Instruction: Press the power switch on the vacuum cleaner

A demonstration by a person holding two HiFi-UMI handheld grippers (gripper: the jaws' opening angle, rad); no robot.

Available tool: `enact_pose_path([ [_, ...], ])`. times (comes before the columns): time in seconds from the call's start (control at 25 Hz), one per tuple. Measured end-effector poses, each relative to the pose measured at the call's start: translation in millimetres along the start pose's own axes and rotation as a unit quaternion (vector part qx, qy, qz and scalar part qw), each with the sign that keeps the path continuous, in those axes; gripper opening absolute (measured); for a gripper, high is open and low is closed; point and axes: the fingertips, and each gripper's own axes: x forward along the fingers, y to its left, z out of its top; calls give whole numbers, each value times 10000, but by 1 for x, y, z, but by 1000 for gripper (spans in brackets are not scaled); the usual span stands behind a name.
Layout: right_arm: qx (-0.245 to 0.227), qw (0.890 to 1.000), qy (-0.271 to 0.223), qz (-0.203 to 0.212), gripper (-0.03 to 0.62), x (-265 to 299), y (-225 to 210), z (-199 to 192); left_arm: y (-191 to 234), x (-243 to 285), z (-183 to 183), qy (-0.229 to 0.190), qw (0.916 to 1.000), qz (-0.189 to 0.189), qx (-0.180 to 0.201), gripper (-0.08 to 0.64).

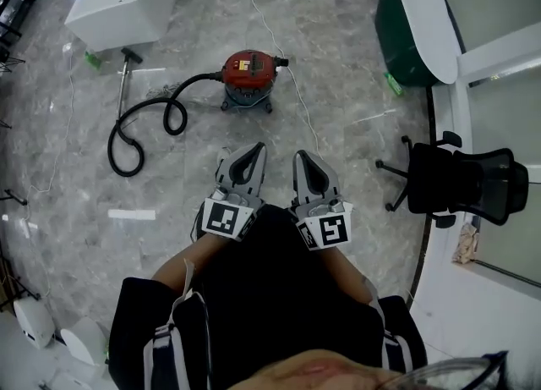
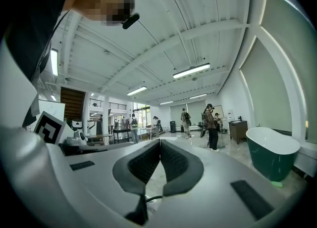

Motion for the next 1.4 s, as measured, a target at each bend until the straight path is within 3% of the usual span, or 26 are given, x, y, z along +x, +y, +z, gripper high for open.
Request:
enact_pose_path([
  [0.24,102,9998,119,75,17,115,7,2,89,44,28,-81,9995,-55,292,18],
  [0.44,200,9985,408,318,17,197,25,-4,158,73,34,39,10000,-53,0,18],
  [0.68,318,9957,795,366,17,248,24,-23,223,92,28,187,9991,376,40,18],
  [1.04,446,9920,1044,547,17,295,13,-45,250,113,28,253,9978,608,-50,18],
  [1.2,812,9864,1228,736,17,309,7,-62,255,124,21,373,9959,809,-145,18],
  [1.4,883,9825,1543,553,17,327,-23,-92,258,138,12,467,9942,967,-64,18],
])
